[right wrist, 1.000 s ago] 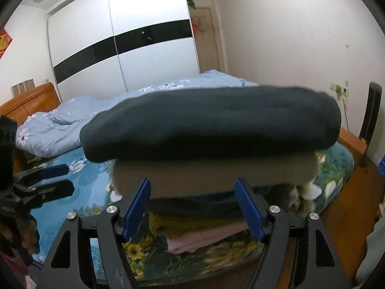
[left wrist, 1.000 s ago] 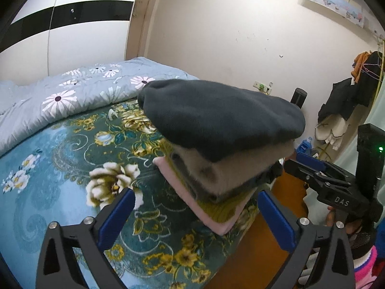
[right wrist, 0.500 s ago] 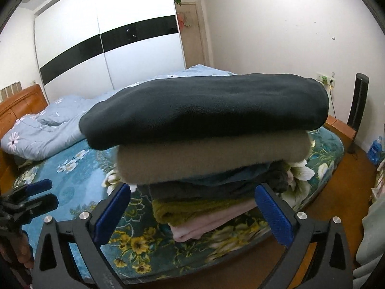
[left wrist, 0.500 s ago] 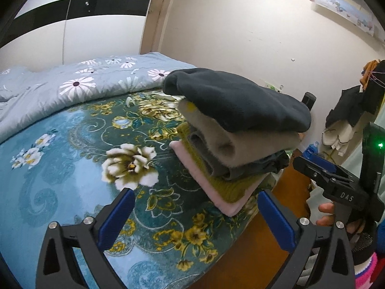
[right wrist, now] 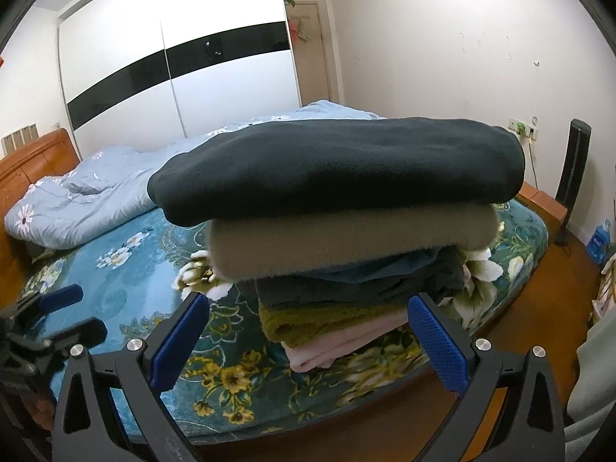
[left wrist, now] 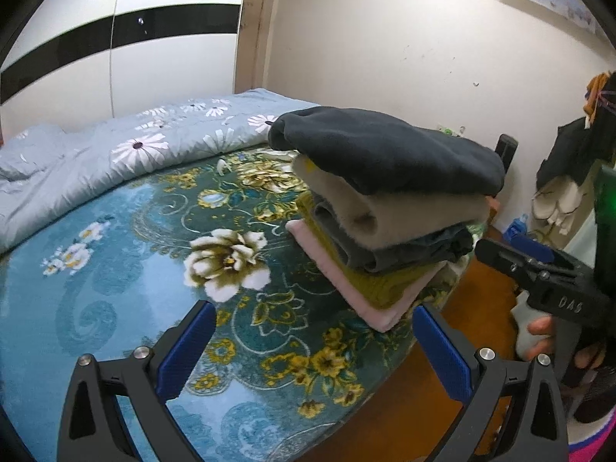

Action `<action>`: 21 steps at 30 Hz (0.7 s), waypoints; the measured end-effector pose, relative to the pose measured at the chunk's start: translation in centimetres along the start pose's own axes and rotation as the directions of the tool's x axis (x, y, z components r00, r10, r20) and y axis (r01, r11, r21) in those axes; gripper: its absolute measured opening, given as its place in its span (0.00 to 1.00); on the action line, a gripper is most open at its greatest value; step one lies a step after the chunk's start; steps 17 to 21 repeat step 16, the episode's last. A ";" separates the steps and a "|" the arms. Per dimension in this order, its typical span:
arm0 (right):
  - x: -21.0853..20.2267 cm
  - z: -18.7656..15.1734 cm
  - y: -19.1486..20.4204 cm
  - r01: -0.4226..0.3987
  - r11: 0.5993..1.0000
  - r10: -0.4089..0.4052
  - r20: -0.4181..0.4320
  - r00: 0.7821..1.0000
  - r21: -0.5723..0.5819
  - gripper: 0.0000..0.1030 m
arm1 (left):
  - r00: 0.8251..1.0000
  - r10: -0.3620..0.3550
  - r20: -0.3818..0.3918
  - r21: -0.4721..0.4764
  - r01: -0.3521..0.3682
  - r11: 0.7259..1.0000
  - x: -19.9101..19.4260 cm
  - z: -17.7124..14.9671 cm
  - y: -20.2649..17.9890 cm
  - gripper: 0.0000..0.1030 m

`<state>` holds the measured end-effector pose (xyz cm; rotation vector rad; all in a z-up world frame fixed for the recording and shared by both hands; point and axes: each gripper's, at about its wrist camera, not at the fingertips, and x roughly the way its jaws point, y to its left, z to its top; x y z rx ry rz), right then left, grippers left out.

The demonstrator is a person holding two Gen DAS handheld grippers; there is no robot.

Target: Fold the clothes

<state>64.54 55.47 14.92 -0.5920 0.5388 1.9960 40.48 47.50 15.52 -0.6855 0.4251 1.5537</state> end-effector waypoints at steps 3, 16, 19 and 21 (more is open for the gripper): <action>0.0 0.0 0.1 -0.001 1.000 0.001 -0.008 1.000 0.010 1.00 | 0.999 0.040 0.006 0.028 -0.040 0.999 -0.1 -0.3 -0.3 1.00; 0.8 -0.7 0.7 -0.016 1.000 0.017 -0.052 0.999 0.027 1.00 | 0.995 0.100 0.021 0.101 -0.102 0.990 -0.4 -1.4 -1.3 1.00; 0.8 -0.7 0.7 -0.016 1.000 0.017 -0.052 0.999 0.027 1.00 | 0.995 0.100 0.021 0.101 -0.102 0.990 -0.4 -1.4 -1.3 1.00; 0.8 -0.7 0.7 -0.016 1.000 0.017 -0.052 0.999 0.027 1.00 | 0.995 0.100 0.021 0.101 -0.102 0.990 -0.4 -1.4 -1.3 1.00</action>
